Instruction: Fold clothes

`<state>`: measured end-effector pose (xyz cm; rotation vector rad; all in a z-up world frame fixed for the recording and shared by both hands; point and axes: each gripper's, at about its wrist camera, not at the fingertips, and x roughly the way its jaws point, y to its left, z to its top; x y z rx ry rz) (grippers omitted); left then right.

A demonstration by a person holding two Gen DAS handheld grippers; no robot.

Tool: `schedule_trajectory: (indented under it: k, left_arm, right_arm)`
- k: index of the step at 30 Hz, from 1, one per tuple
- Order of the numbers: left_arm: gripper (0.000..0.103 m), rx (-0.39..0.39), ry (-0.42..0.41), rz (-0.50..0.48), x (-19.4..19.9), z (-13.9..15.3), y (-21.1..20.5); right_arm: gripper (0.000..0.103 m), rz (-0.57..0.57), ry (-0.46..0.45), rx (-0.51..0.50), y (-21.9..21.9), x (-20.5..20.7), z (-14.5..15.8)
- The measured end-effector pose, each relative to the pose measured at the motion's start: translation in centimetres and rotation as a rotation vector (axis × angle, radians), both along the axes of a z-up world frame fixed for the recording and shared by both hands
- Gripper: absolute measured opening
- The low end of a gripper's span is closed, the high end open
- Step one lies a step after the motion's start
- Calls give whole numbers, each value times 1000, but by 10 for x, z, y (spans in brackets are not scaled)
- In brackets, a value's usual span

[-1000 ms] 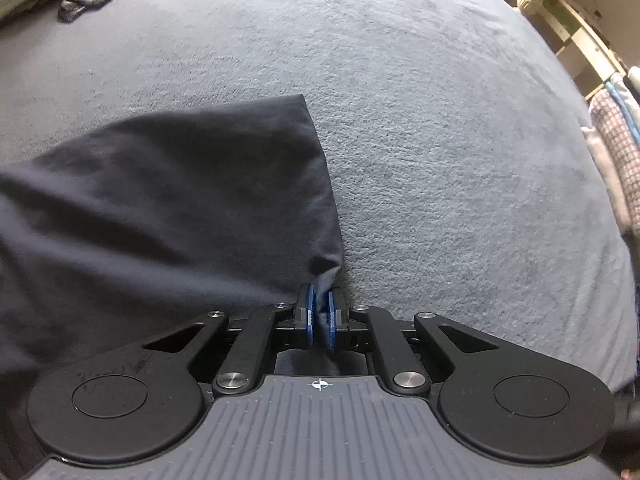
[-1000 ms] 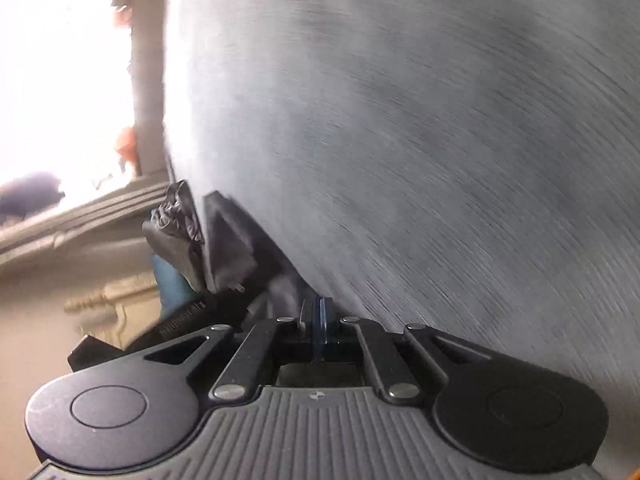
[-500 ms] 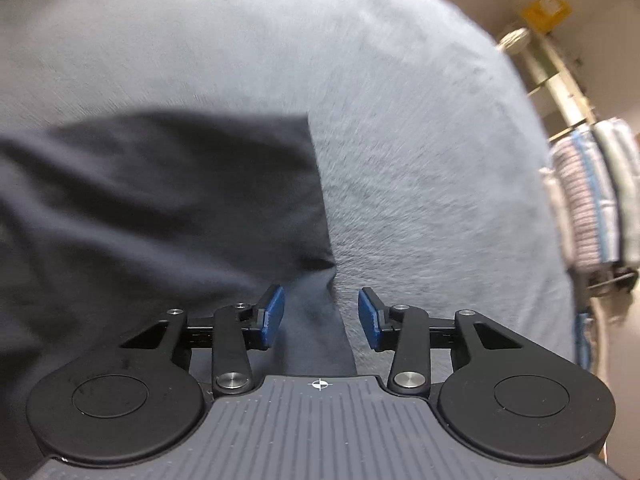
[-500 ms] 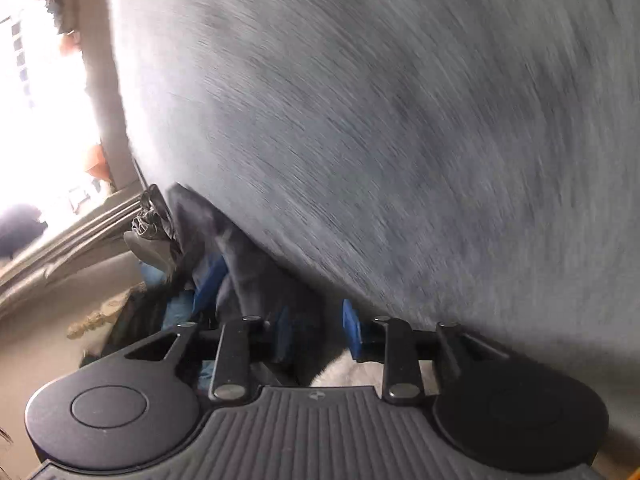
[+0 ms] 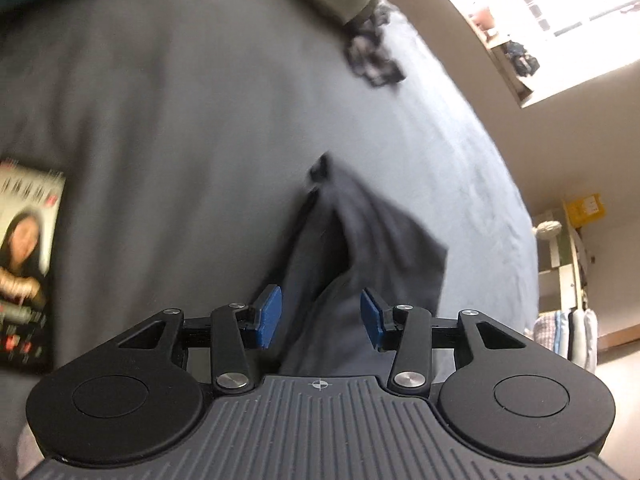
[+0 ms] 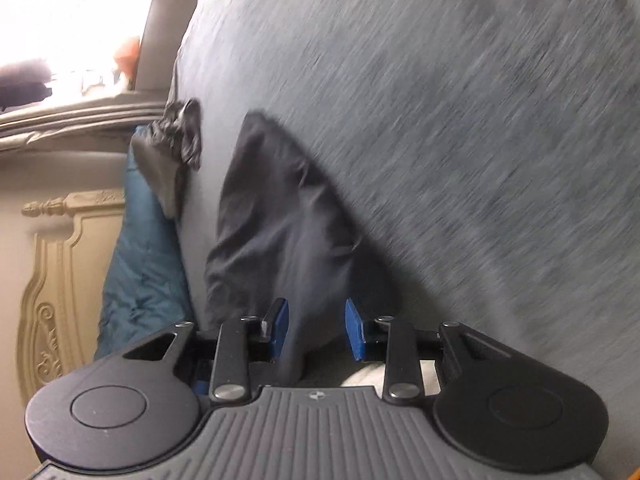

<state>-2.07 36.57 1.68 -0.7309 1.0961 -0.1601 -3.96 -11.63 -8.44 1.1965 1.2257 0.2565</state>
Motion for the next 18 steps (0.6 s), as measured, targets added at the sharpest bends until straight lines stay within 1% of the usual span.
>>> schedule_trajectory:
  k: [2,4,7,9,10,13,14,15,16,17,18]
  left_arm:
    - [48,27,8,-59,-5,-6,-7]
    - [49,94,11,-148,-6,-11,-22]
    - [49,260,-12,-303,-8,-15,-54]
    - [49,336,-28,-382,-8,-18,-69]
    - [48,350,-27,-409,-7,-20,-74]
    - [45,346,7,-440,-4,-32,-79]
    - [37,350,13,-442,-3,-36,-79]
    - [32,357,17,-443,-2,-39,-79]
    - [23,364,21,-443,-2,-42,-78]
    - [9,356,27,-433,-2,-44,-76]
    - [7,341,35,-419,-2,-44,-72]
  right_arm:
    - [34,17,7,23,17,0,4]
    - [34,33,11,38,32,-1,9]
    - [34,47,8,40,49,-6,19]
    - [34,45,6,33,56,-9,25]
    - [34,43,3,25,59,-11,28]
    - [34,36,-15,-30,62,-13,39]
    - [34,34,-21,-49,61,-14,42]
    - [34,27,-22,-56,59,-15,44]
    - [34,17,-20,-57,58,-16,44]
    - [34,6,-17,-56,55,-18,43]
    - [34,-5,-12,-54,52,-20,42]
